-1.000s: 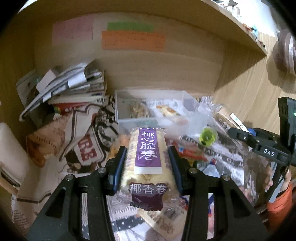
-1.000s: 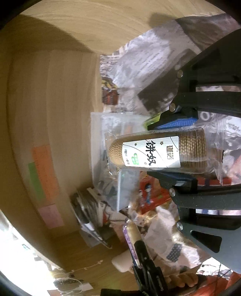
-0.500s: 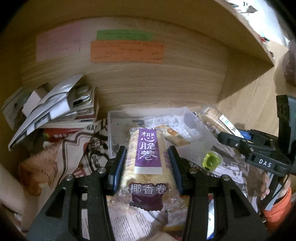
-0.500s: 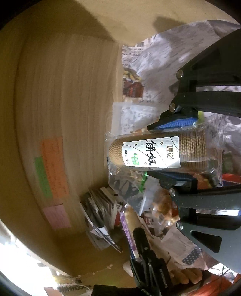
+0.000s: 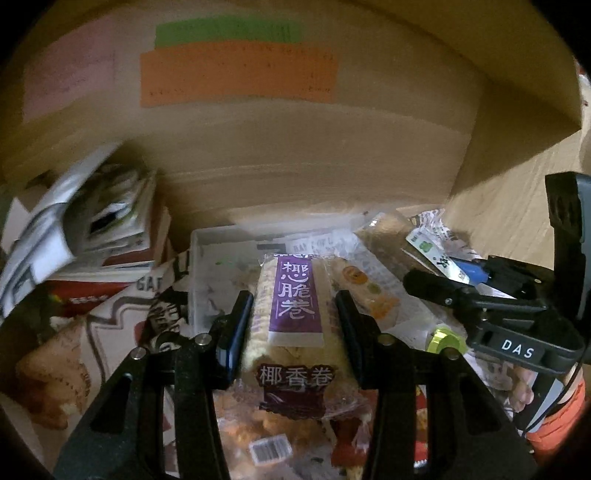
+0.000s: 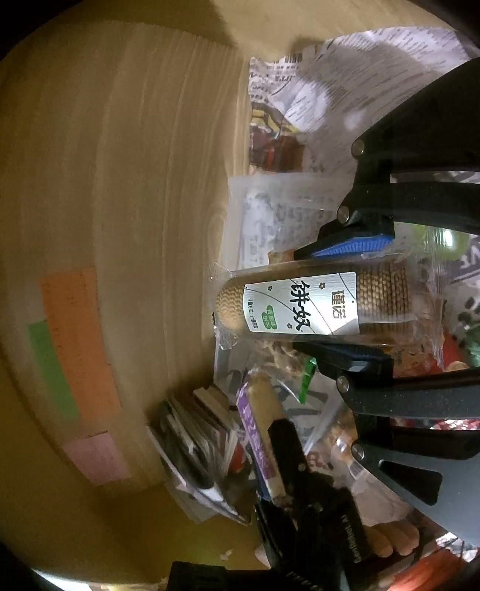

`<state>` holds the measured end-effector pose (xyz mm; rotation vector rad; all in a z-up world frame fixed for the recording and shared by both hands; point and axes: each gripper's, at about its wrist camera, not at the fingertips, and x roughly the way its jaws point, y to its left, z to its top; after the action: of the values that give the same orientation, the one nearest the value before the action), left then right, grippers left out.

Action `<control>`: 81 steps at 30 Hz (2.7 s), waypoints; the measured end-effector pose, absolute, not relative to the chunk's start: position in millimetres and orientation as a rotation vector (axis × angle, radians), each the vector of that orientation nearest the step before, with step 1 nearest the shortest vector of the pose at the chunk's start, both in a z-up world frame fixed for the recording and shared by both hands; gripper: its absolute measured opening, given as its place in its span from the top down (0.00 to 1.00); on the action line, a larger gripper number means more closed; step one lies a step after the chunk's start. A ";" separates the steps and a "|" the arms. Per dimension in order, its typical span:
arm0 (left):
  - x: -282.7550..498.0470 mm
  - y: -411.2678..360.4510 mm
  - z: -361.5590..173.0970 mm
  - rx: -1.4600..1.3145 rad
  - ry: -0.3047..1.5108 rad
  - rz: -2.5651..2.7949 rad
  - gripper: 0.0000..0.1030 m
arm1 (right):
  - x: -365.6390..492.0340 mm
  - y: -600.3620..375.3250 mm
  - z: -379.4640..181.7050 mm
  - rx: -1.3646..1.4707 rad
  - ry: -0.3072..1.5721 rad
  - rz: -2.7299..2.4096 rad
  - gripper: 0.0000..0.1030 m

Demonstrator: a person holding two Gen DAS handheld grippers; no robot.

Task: Organize snacks
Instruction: 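Carry both rolls over the clear box and open both grippers to release them, then grasp the clear bag of orange cookies with the left gripper while the right grasps the green jelly cup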

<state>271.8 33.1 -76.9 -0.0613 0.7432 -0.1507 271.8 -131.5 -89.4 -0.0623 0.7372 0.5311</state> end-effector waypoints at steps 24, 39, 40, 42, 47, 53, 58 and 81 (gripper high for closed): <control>279.6 38.5 -75.3 -0.042 0.737 -0.139 0.43 | 266.7 -123.0 -83.2 -0.161 0.718 0.469 0.46; 213.4 70.8 -76.7 -0.032 0.714 -0.080 0.34 | 218.4 -168.7 -82.8 -0.129 0.701 0.425 0.39; 210.1 73.4 -80.0 -0.033 0.720 -0.076 0.34 | 216.1 -171.3 -84.8 -0.128 0.708 0.421 0.39; 203.7 79.9 -88.7 -0.039 0.741 -0.059 0.33 | 211.6 -176.9 -91.1 -0.127 0.724 0.408 0.39; 196.7 81.3 -103.8 -0.063 0.784 -0.061 0.33 | 206.2 -187.6 -111.2 -0.117 0.785 0.388 0.38; 206.9 69.3 -113.2 -0.058 0.814 -0.081 0.23 | 209.3 -198.5 -129.8 -0.091 0.842 0.367 0.38; 222.9 58.1 -128.8 -0.044 0.862 -0.092 0.18 | 217.2 -199.7 -135.8 -0.075 0.869 0.371 0.38; 214.2 46.0 -144.6 0.006 0.855 -0.135 0.25 | 221.7 -180.4 -147.8 -0.084 0.902 0.438 0.59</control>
<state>214.2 46.0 -144.6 0.0060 0.8551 -0.1351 221.7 -180.4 -147.8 -0.0836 0.9022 0.4378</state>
